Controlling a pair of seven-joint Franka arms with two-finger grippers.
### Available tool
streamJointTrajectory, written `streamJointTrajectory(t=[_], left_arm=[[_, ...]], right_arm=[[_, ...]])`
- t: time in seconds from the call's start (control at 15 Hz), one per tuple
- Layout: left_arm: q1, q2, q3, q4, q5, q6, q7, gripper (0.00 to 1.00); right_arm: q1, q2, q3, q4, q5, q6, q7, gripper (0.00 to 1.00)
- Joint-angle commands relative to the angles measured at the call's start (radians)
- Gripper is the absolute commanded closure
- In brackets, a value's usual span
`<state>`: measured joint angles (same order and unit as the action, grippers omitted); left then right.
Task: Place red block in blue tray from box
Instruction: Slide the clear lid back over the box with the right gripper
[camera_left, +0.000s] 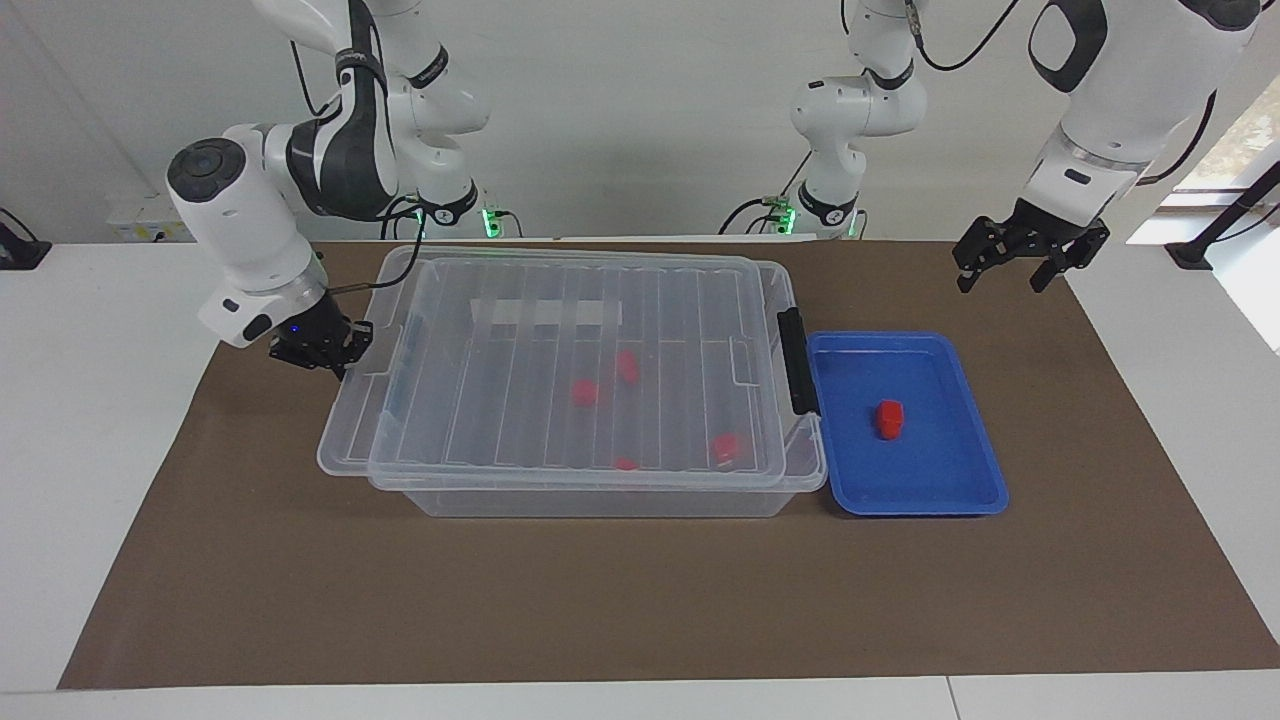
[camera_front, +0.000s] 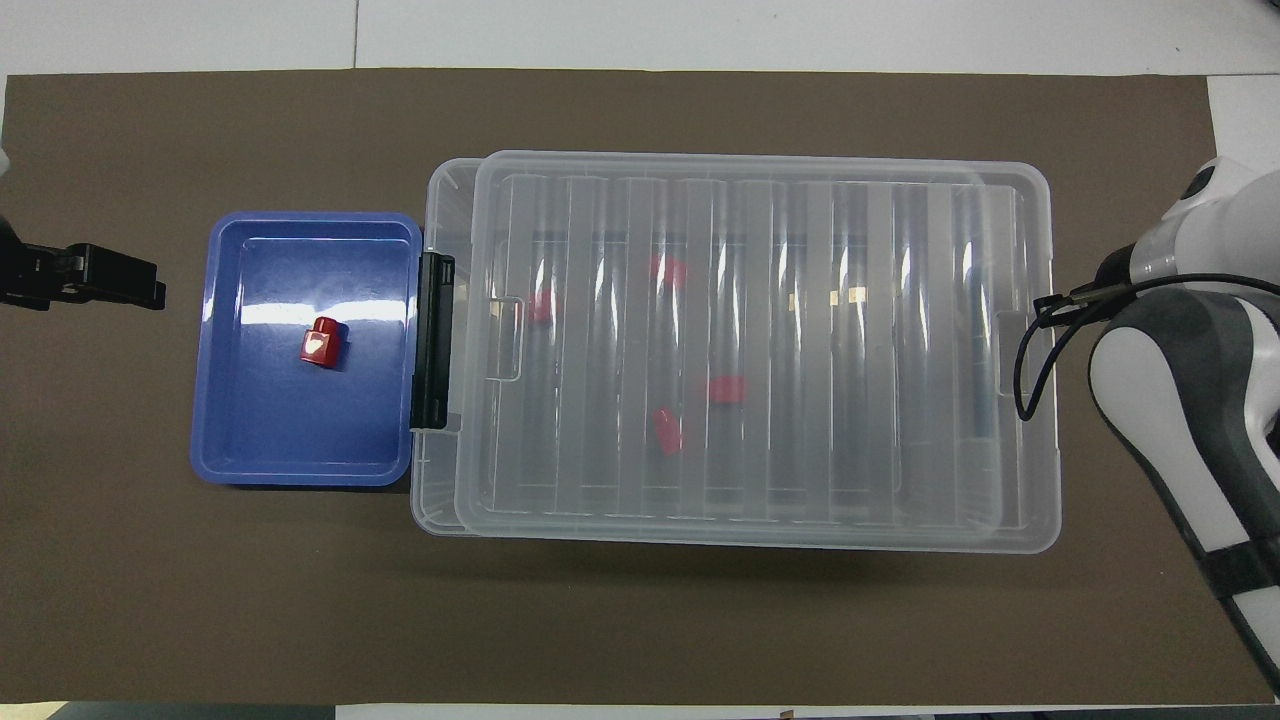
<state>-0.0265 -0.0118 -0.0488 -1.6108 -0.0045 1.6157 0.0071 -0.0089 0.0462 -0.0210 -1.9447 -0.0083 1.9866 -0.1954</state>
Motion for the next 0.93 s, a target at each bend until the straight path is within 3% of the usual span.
streamJointTrajectory(t=[0.0, 0.87], left_arm=[[0.005, -0.004, -0.002, 0.000, 0.003, -0.010, 0.004, 0.00], [0.005, -0.004, -0.002, 0.000, 0.003, -0.010, 0.004, 0.00]], right_arm=[[0.013, -0.022, 0.004, -0.043, 0.017, 0.031, 0.037, 1.00], [0.066, -0.023, 0.004, -0.042, 0.017, 0.029, 0.105, 1.00]])
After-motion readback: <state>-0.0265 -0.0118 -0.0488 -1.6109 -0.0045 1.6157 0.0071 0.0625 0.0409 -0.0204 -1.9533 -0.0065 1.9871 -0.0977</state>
